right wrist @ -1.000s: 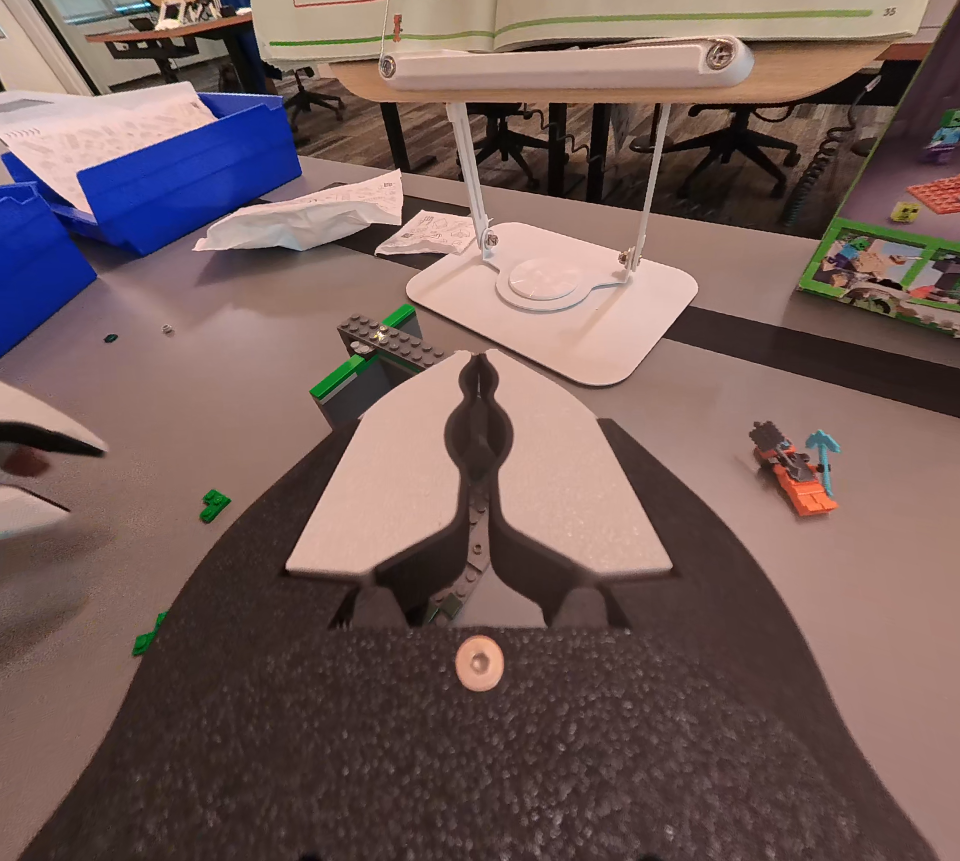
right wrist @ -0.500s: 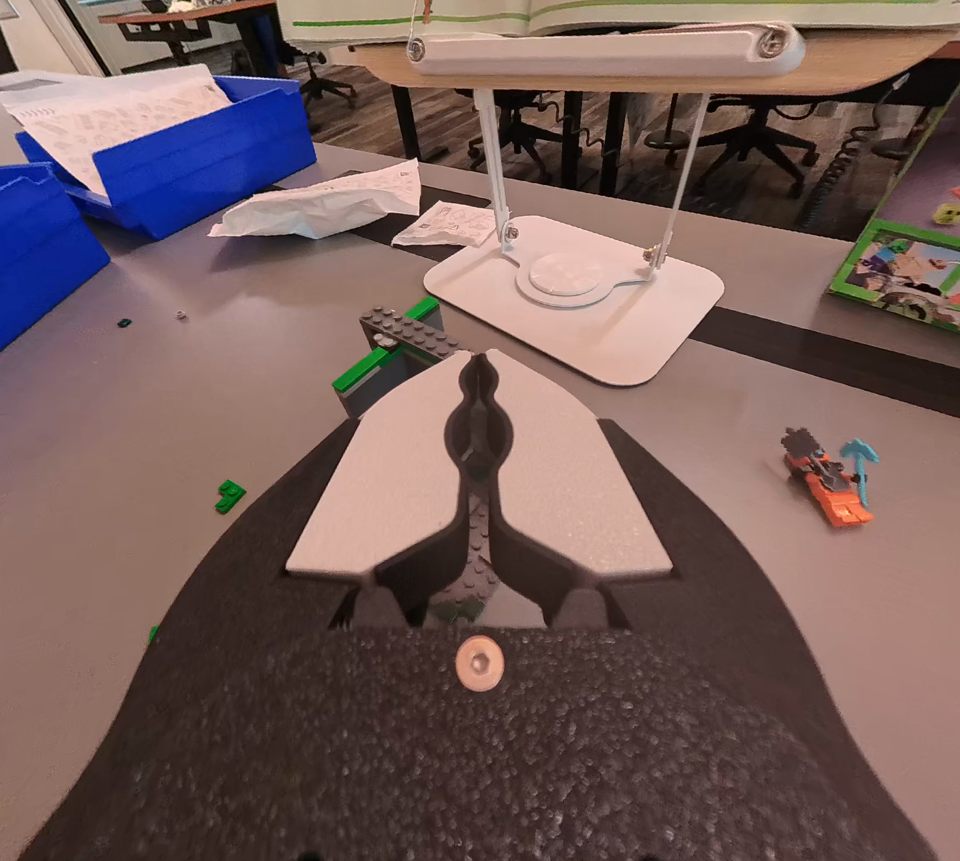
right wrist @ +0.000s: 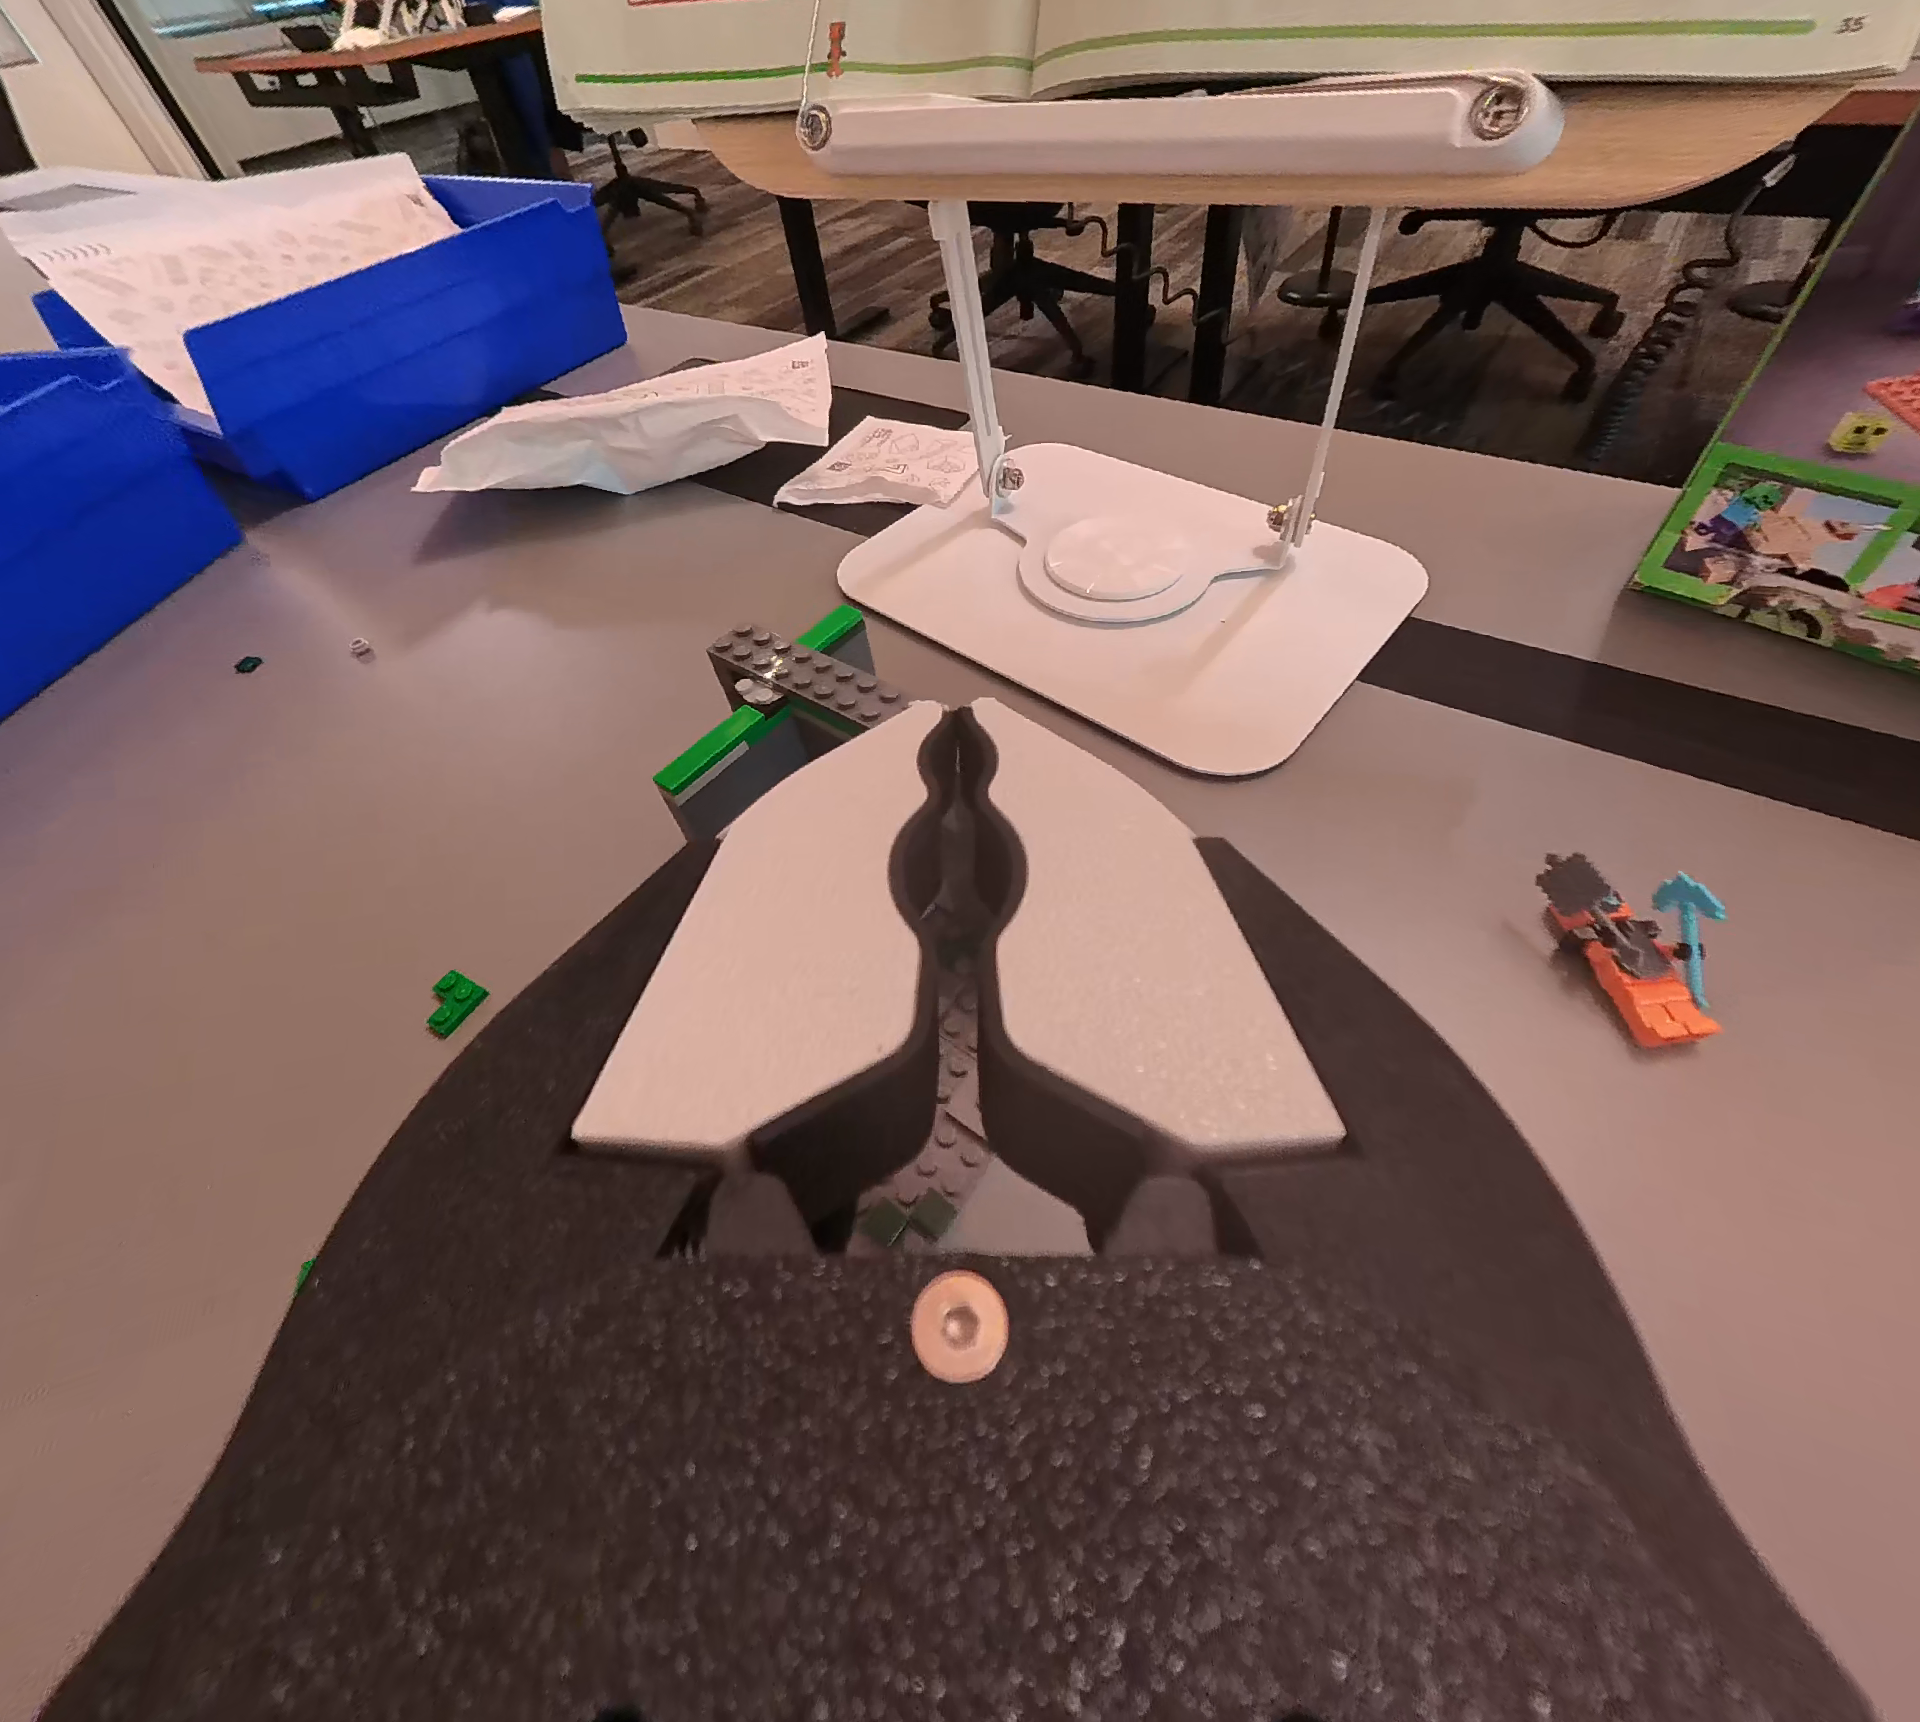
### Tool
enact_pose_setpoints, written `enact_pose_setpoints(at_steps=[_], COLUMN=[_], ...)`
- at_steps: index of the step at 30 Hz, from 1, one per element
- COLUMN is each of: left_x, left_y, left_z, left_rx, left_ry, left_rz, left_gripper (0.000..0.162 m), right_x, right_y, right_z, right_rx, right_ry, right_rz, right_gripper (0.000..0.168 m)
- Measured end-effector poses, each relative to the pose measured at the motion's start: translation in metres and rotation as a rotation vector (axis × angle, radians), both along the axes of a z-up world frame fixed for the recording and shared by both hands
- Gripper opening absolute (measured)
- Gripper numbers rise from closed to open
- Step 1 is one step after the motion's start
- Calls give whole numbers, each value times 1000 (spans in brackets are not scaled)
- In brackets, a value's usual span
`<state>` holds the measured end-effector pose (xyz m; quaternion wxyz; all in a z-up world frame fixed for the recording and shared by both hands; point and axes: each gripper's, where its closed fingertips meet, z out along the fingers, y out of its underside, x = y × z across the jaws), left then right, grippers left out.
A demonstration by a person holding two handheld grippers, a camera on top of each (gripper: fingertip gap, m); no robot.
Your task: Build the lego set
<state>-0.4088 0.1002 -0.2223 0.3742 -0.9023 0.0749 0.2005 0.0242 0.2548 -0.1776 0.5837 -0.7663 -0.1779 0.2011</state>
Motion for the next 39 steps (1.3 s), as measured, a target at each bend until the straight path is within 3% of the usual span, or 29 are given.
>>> enact_pose_setpoints(at_steps=[3,8,16,28,32,35,39], left_x=[-10,10,15,17,36,52,63], left_y=[-7,-8,-4,-16,-14,-18,-22], left_z=[2,-2,-13,1,11,33,70], left_rx=[-5,9,3,3,18,56,167], left_ry=[180,311,411,73,120,26,-120], left_rz=[23,-41,-37,78,-8,-84,-178], left_gripper=[12,10,5,9,13,28,31], right_x=[-2,-5,-1,0,2,4,4], right_y=[-1,-2,-1,0,1,2,3], right_z=[-1,-2,0,-2,-3,-4,-6], right_rx=[-1,-2,1,-3,-4,-7,-13], right_ry=[-2,-9,1,-6,-8,-4,-4], right_rz=[5,11,2,1,-2,-6,-3], right_gripper=[0,0,0,0,0,0,0])
